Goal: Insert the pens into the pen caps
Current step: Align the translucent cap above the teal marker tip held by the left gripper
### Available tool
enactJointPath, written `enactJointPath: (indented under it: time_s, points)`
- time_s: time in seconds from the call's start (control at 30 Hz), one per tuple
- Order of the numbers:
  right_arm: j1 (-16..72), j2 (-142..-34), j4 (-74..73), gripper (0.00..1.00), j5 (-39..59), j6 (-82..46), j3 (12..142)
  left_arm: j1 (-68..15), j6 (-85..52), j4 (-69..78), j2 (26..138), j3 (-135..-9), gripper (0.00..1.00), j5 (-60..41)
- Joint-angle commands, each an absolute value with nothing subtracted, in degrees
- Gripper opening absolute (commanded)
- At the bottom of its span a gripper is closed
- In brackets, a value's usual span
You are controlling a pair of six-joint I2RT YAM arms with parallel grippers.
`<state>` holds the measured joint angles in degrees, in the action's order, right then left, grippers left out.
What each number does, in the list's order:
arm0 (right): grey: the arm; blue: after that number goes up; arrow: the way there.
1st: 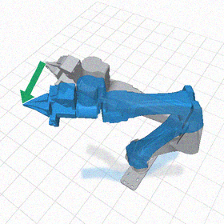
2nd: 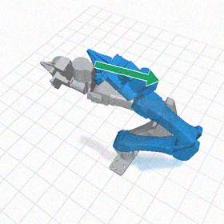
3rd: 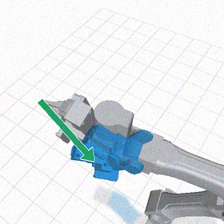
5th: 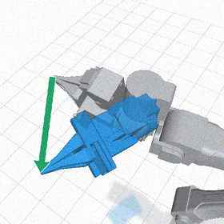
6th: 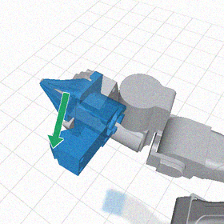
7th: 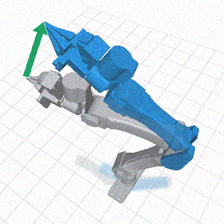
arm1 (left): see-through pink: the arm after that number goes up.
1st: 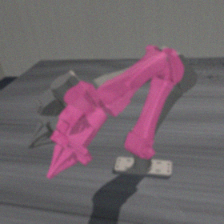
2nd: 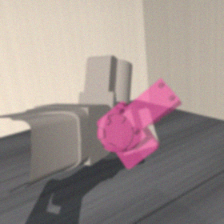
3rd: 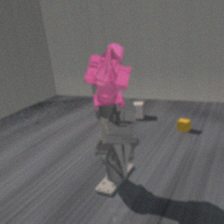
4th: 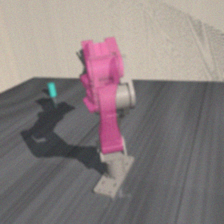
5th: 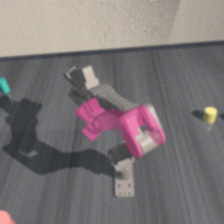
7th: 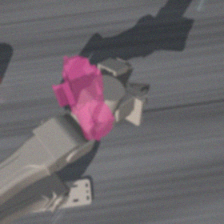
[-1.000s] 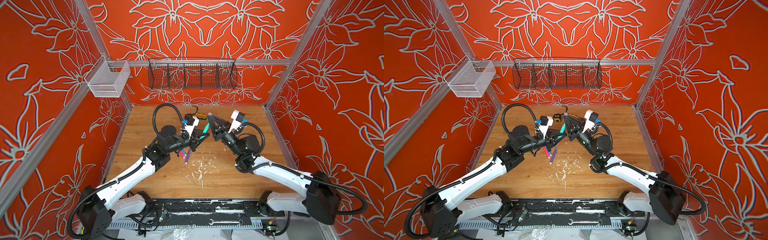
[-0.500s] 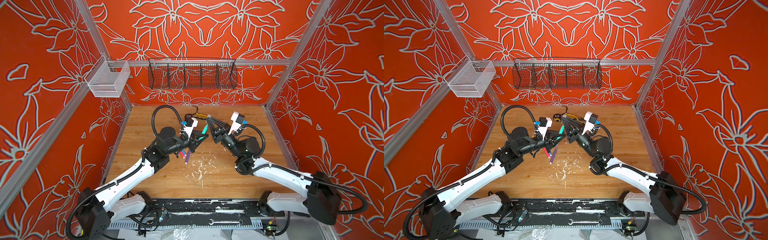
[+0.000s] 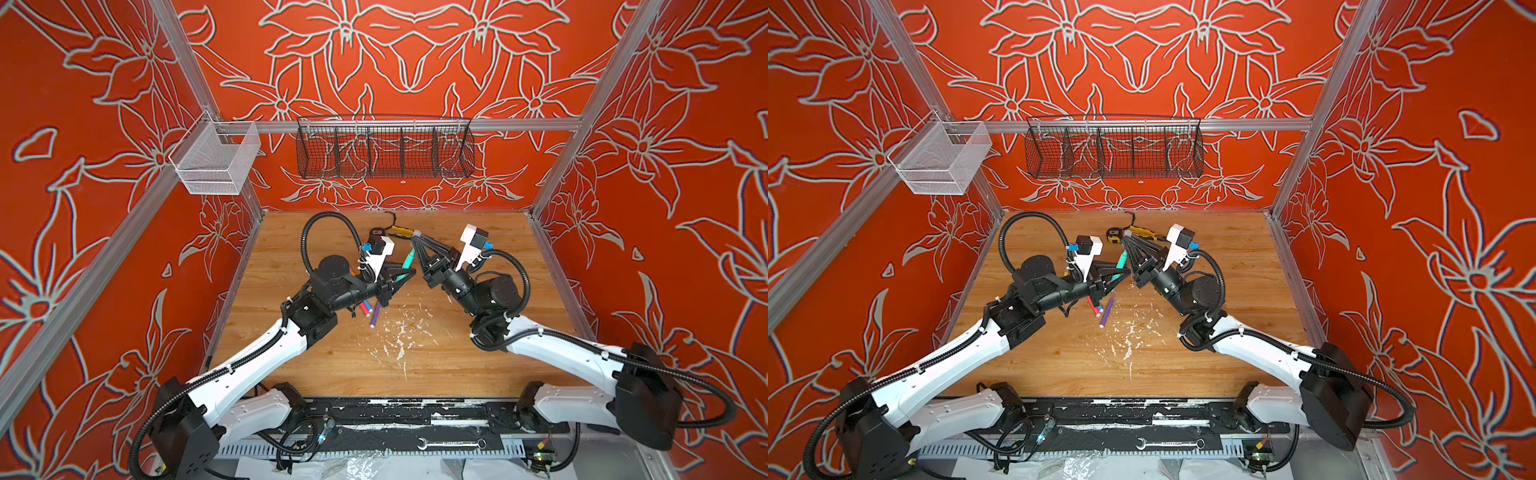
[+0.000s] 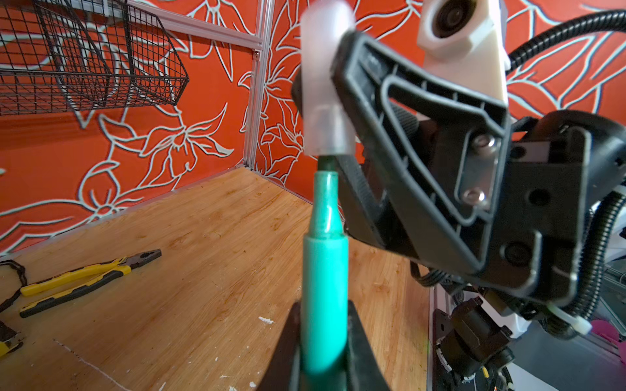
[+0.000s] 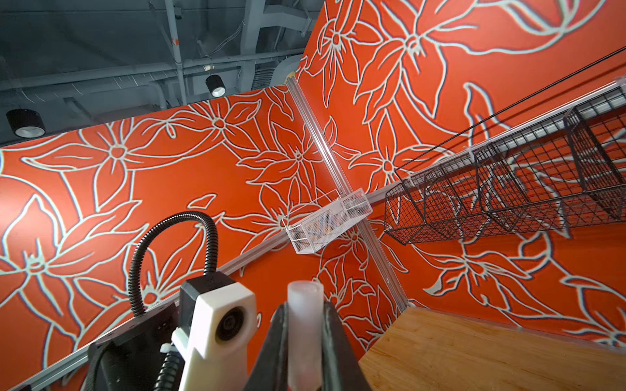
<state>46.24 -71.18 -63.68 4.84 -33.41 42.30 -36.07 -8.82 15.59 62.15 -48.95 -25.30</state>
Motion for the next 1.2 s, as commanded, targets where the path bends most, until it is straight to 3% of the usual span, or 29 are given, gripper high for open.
enactJointPath:
  time_s: [0.0, 0.33, 0.57, 1.17]
  points:
    - [46.4, -70.4, -64.0, 0.00, 2.7, -32.2, 41.8, -36.2, -8.2, 18.4, 60.3, -48.7, 0.00, -25.0]
    - [46.5, -69.8, -64.1, 0.00, 0.9, -32.1, 40.8, -36.2, -8.2, 18.9, 59.5, -47.9, 0.00, -23.9]
    - [48.1, -70.4, -66.0, 0.00, 5.7, -33.5, 41.0, -36.2, -8.2, 19.3, 60.0, -48.0, 0.00, -23.7]
    - [54.4, -76.5, -71.2, 0.00, -1.6, -32.3, 39.6, -36.2, -8.5, 20.8, 57.2, -45.8, 0.00, -21.2]
